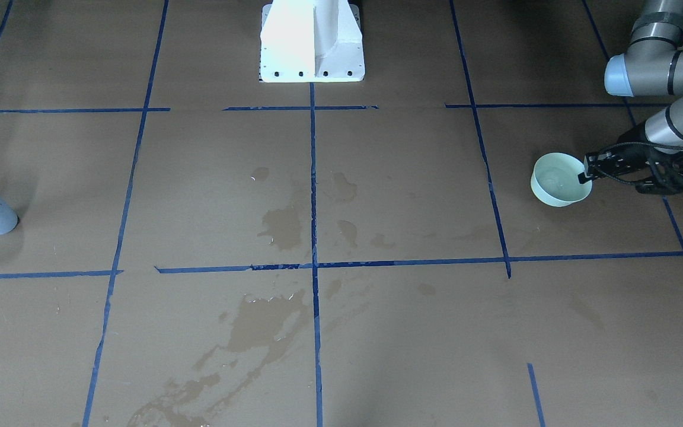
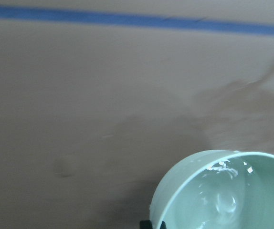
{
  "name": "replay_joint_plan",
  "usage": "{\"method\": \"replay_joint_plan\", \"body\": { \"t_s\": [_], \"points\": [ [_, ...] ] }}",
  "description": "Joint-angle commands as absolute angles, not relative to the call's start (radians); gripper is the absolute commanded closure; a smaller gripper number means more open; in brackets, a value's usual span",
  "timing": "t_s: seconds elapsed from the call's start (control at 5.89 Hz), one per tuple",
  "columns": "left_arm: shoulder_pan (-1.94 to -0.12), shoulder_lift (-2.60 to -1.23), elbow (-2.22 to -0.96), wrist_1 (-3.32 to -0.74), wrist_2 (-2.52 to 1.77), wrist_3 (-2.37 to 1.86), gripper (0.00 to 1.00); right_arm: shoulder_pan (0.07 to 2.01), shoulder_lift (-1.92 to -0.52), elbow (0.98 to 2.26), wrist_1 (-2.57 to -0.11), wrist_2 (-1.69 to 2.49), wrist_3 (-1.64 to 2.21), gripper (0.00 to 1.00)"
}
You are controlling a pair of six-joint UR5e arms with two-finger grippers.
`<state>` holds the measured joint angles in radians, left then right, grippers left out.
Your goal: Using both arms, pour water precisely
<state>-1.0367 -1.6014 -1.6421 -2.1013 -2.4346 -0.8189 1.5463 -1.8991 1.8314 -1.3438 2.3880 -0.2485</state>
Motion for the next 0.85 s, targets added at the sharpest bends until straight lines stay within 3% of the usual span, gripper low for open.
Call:
{"method": "replay_joint_plan", "body": {
  "t_s": [0.0,0.34,0.68],
  "points": [
    [-0.936,-1.688,-1.721,-2.095,-2.431,-0.944,1.00,1.546,-1.899,1.832,-1.344,2.388,-0.249,0.00],
    [-0.774,-1.852,-1.700,-2.091,-2.355,-1.128,1.00,1.548,-1.901,1.836,-1.344,2.391,-0.250,0.00],
    [-0.671,-2.086,-1.601,-1.949,-2.208,-1.135,1.00,1.548,-1.905,1.845,-1.344,2.393,-0.250,0.00]
  ]
}}
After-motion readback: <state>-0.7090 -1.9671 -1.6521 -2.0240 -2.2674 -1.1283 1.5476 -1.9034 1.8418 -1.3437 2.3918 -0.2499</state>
